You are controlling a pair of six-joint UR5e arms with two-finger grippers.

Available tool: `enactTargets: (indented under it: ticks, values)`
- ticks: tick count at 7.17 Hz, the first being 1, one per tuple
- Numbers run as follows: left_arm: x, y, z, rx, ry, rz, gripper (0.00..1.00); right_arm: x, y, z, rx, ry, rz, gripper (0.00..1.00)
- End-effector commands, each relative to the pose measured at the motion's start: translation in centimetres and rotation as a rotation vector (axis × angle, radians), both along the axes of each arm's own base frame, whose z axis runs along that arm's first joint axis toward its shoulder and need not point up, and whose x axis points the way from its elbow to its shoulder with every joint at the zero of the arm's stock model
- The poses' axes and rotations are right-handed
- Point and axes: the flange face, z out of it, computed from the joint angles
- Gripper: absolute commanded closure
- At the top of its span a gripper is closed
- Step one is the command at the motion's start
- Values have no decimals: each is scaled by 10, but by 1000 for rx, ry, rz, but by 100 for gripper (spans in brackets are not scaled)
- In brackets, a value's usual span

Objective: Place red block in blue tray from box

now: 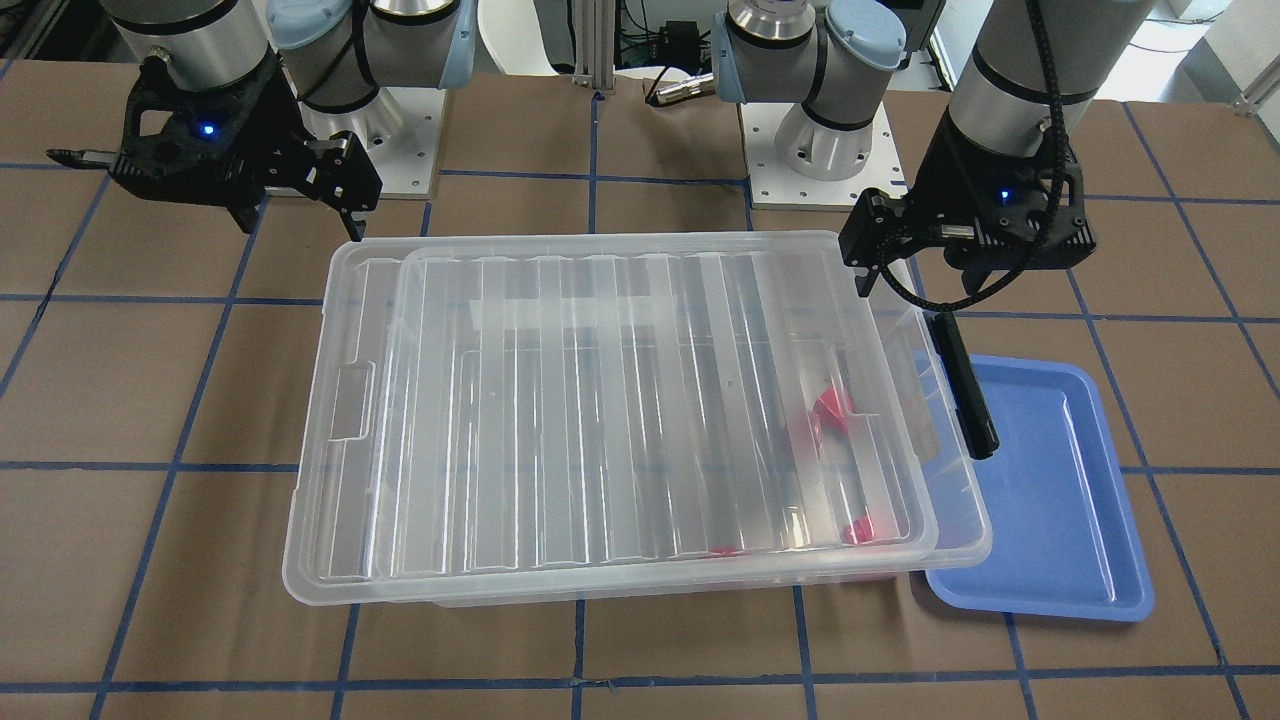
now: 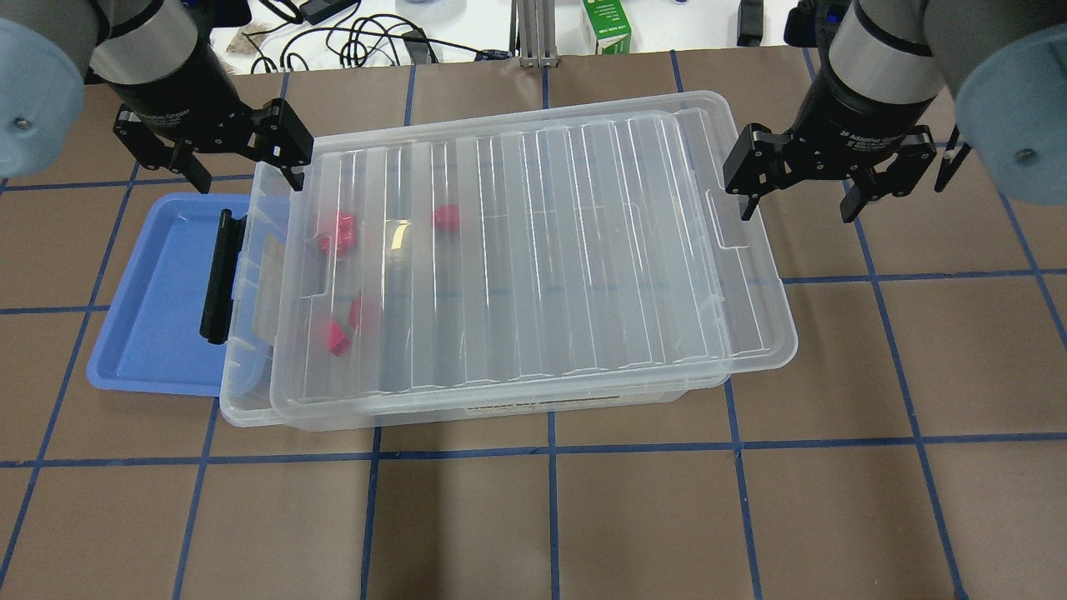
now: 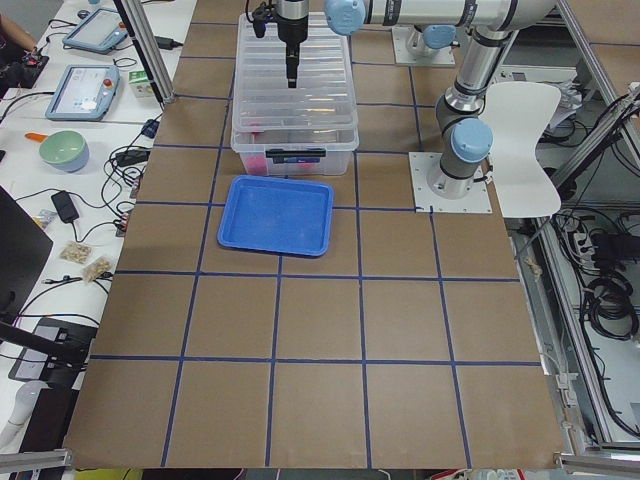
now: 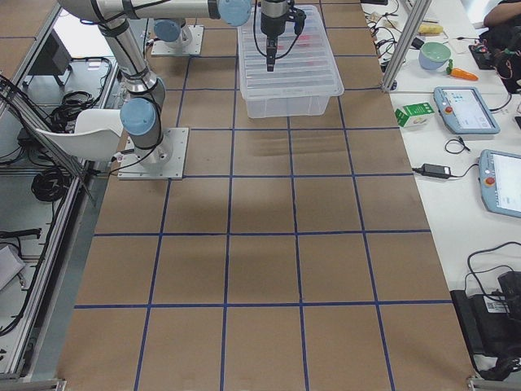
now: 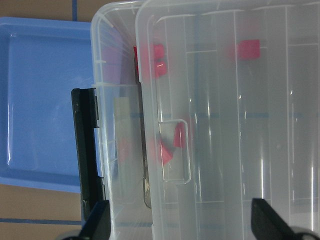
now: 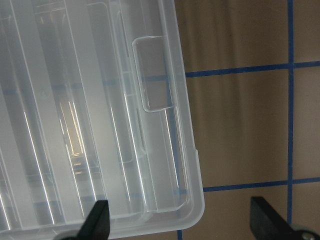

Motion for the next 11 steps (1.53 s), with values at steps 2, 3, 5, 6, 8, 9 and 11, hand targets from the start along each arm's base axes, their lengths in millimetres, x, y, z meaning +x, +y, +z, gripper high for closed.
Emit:
enactTargets:
  ticks: [2, 3, 5, 6, 8, 9, 11]
  values:
    - [0, 0, -1, 1, 0, 0, 0, 0, 0, 0, 0, 0, -7, 0]
    - [0, 0, -1, 1, 0, 0, 0, -2, -6, -1, -22, -2, 10, 0]
    - [0, 0, -1, 1, 0, 0, 0, -30, -38, -20, -47, -2, -36, 0]
    - [0, 0, 0, 0, 0, 0, 0, -43, -52, -38, -13, -1, -53, 0]
    - [0, 0, 0, 0, 0, 0, 0, -48, -76, -78, 43, -8, -50, 0]
    - [0, 0, 0, 0, 0, 0, 0, -45, -85, -93, 61, -43, -48, 0]
    - [0, 0, 0, 0, 0, 0, 0, -43, -103, -119, 58, -63, -43, 0]
